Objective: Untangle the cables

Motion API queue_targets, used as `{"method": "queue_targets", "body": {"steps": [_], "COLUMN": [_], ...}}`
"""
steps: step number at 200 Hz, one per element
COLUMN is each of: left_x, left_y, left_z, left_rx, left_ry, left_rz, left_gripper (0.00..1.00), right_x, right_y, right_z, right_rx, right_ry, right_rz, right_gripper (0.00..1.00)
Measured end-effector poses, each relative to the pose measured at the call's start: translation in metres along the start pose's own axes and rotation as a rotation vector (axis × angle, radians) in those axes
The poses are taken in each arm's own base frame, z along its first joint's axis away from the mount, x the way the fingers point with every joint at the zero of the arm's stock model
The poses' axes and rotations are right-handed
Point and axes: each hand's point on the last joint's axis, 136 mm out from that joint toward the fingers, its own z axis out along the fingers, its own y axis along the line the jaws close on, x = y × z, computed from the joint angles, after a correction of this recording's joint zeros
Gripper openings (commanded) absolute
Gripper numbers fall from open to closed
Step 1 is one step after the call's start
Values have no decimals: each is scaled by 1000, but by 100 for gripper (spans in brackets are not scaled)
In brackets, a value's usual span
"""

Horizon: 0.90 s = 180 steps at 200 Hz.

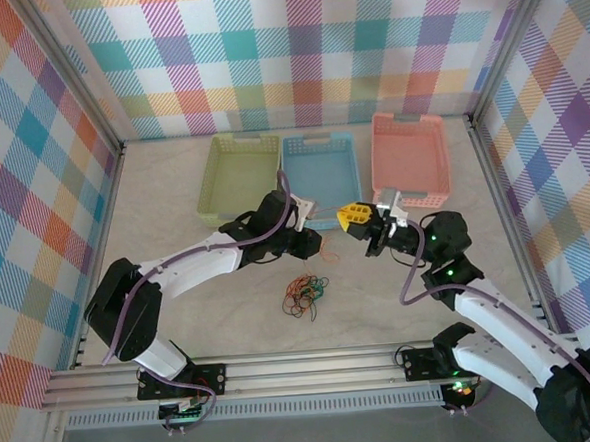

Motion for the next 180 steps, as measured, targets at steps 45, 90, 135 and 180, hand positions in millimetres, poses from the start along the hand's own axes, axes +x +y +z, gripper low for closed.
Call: {"method": "queue_targets", "body": {"steps": [45, 90, 135, 180], "left_x": [-2, -5, -5, -5], "left_y": [1, 0, -2, -3], "left_z": [6, 5, 5, 5], "left_rx": [-1, 1, 10, 17], "left_ry": [3, -1, 0, 3], "left_rz": [-5, -7, -6, -6], "left_gripper": [12, 12, 12, 11], "right_x": [-14, -29, -68, -108], "right_y": [9, 16, 18, 17], "right_z": [-10, -20, -23, -26], "right_rx": [1, 4, 15, 42], "right_ry": [-21, -50, -124, -183], "right_rz": [-5, -11, 10, 16], "right_gripper": [0, 0, 0, 0]}}
